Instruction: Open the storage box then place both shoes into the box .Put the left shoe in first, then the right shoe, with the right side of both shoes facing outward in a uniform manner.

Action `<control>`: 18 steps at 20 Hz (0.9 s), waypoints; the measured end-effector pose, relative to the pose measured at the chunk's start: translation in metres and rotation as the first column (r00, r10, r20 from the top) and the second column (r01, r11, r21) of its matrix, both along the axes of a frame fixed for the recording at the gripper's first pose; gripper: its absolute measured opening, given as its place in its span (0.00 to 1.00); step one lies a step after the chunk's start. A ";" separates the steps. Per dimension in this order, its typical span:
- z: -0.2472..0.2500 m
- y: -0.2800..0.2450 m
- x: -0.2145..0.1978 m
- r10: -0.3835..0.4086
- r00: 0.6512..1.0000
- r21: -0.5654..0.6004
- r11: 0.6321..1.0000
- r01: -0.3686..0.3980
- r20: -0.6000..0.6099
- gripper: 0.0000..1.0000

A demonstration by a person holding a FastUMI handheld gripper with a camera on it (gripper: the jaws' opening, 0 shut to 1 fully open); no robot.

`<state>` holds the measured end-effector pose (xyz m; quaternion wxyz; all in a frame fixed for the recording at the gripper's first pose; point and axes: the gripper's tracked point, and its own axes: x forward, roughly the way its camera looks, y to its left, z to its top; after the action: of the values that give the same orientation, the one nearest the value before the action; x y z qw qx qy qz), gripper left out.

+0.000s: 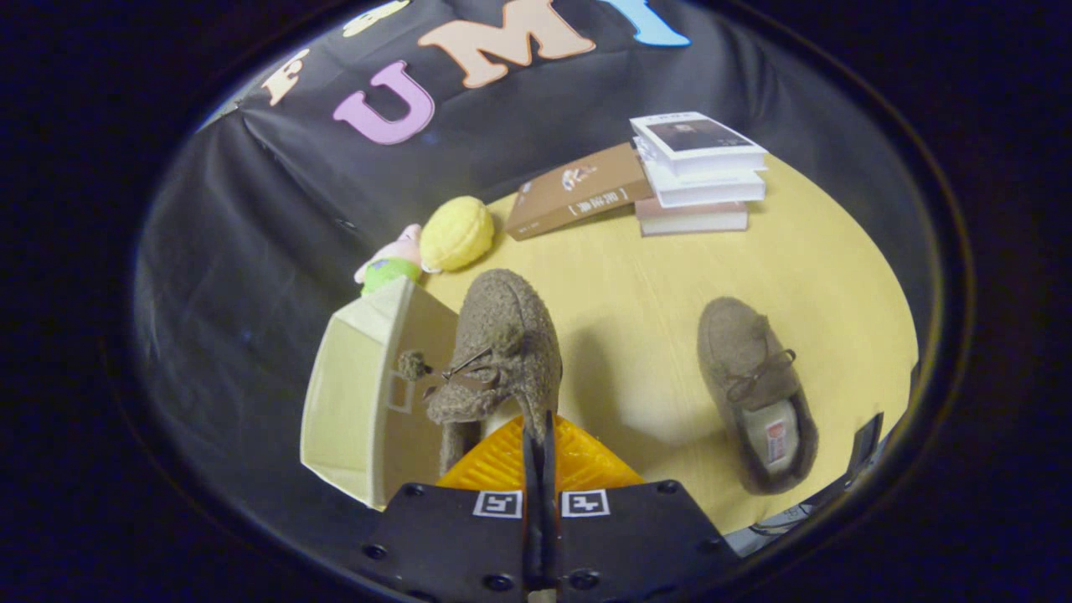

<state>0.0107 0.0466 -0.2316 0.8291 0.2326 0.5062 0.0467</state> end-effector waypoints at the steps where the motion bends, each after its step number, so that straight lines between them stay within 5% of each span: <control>1: 0.010 0.008 0.005 0.008 1.000 -0.002 1.000 -0.008 0.019 0.03; 9: 0.072 0.093 0.038 0.042 0.991 0.041 0.998 -0.047 0.127 0.03; 18: 0.017 0.191 0.034 0.069 0.997 0.005 0.998 -0.069 0.035 0.04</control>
<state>0.0445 0.2373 -0.2151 0.8349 0.2168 0.4994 0.0807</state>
